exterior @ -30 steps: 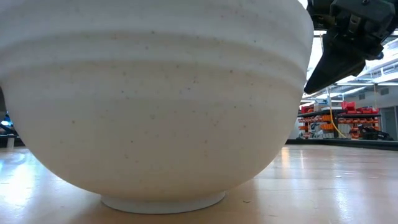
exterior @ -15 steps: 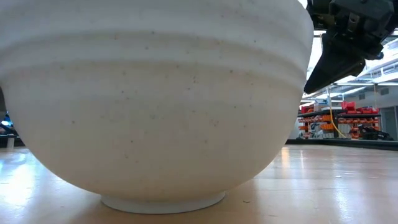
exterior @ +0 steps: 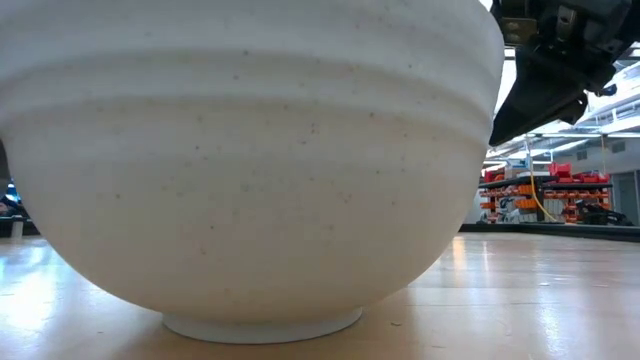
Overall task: Nest bowls inside each other
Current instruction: Stack the black bowl on top of the light green bowl
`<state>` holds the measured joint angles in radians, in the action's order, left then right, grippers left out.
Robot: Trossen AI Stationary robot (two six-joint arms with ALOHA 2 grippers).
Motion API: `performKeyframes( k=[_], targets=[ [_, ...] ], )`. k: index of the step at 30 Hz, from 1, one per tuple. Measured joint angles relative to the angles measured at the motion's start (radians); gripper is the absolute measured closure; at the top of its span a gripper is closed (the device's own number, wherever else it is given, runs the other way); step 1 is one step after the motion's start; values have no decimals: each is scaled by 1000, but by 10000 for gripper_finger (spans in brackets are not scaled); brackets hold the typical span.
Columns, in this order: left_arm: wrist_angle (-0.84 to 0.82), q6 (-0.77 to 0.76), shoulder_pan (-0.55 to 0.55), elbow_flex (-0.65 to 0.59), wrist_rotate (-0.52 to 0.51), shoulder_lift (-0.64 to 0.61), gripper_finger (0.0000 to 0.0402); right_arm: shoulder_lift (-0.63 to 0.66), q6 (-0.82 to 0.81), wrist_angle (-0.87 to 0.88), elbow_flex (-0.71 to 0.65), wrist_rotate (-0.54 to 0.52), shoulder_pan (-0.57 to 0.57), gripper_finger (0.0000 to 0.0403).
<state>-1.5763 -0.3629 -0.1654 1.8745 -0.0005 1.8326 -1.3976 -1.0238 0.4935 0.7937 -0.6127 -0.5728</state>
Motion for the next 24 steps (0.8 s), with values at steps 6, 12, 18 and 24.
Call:
performKeyframes(
  k=[6, 12, 18, 24],
  targets=[
    [6, -88, -134, 0, -62, -43, 246, 0, -3, -7, 0, 1, -7, 387],
    [5, -205, -271, 0, -153, -110, 255, 0, -4, -9, 0, 1, -25, 387],
    [5, -317, -400, 0, -249, -149, 262, 0, -5, -14, 0, 1, -26, 387],
    [5, -386, -491, 0, -322, -154, 263, 0, -6, -16, 0, 1, -26, 387]
  ],
)
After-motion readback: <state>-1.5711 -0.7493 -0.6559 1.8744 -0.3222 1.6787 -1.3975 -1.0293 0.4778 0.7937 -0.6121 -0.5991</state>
